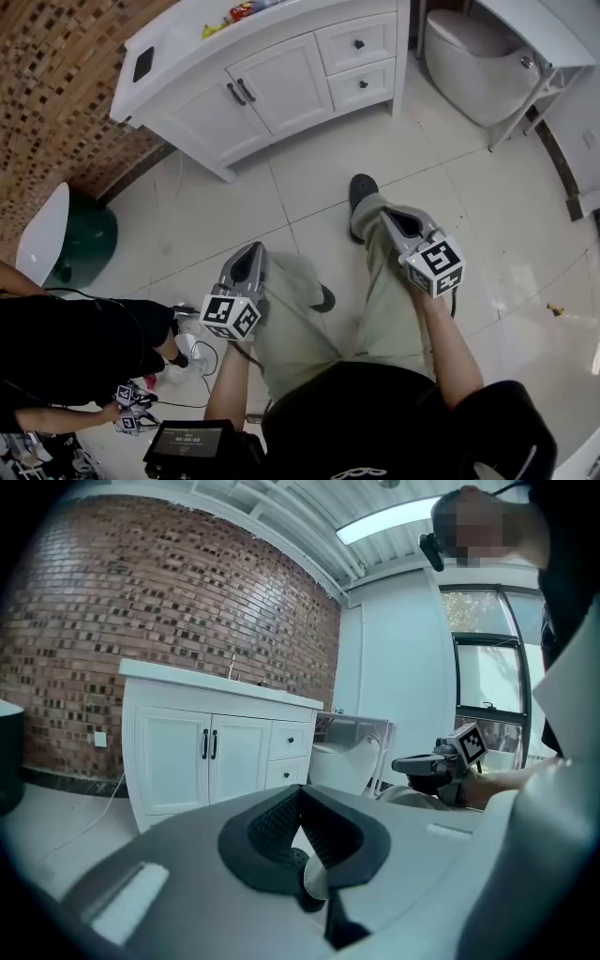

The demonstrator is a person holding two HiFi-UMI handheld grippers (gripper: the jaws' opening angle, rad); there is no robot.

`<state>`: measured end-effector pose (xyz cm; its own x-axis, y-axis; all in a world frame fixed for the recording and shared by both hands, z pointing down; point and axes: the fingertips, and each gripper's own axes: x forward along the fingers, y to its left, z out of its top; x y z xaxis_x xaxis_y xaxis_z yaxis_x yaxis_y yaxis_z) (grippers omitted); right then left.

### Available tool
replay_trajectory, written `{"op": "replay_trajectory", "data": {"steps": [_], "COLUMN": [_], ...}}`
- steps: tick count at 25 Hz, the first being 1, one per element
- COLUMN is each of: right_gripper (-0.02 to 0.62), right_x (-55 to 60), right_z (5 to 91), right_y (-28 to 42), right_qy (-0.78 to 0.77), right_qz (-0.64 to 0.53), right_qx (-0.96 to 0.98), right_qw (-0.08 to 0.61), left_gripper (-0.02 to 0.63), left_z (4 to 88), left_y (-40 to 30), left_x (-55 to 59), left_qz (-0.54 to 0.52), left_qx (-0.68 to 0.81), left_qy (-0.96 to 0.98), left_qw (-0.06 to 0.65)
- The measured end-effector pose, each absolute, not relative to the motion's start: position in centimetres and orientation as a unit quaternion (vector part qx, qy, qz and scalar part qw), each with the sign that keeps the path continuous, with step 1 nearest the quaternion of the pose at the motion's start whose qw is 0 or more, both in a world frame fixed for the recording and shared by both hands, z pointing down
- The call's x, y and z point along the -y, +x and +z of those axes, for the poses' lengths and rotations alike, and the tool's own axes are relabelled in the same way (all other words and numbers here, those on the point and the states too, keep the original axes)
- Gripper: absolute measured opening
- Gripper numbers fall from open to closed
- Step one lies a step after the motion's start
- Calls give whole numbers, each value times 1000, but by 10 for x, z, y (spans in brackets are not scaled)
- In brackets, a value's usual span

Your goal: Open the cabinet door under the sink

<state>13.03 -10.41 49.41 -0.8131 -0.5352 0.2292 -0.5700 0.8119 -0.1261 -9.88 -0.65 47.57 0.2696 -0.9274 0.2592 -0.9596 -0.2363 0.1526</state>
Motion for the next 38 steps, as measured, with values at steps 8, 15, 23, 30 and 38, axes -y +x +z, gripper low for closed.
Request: {"op": "replay_trajectory", "data": {"steps": [8,15,23,30,38], "right_gripper": [-8,-8,-8,-8,-8], "right_x": [148,185,236,274,304], "right_z": [491,484,485,490,497], "right_y": [99,65,46,47,80], "right_qy": [310,307,327,355,391], "right_qz": [85,87,90,95,114], "right_qx": [940,942,935,923,907], "right_qw": [114,102,102,111,105], "left_gripper": [17,17,17,43,87], "left_z": [462,477,480,487,522], "left_y": [-126,-156,-204,-250,-288], "left_x": [49,106,194,294,384], "left_qz": [66,84,82,85,101], "left_qx": [595,606,630,653,666], "left_qy": [793,782,762,741,722], "left_qw": [114,117,124,132,157]}}
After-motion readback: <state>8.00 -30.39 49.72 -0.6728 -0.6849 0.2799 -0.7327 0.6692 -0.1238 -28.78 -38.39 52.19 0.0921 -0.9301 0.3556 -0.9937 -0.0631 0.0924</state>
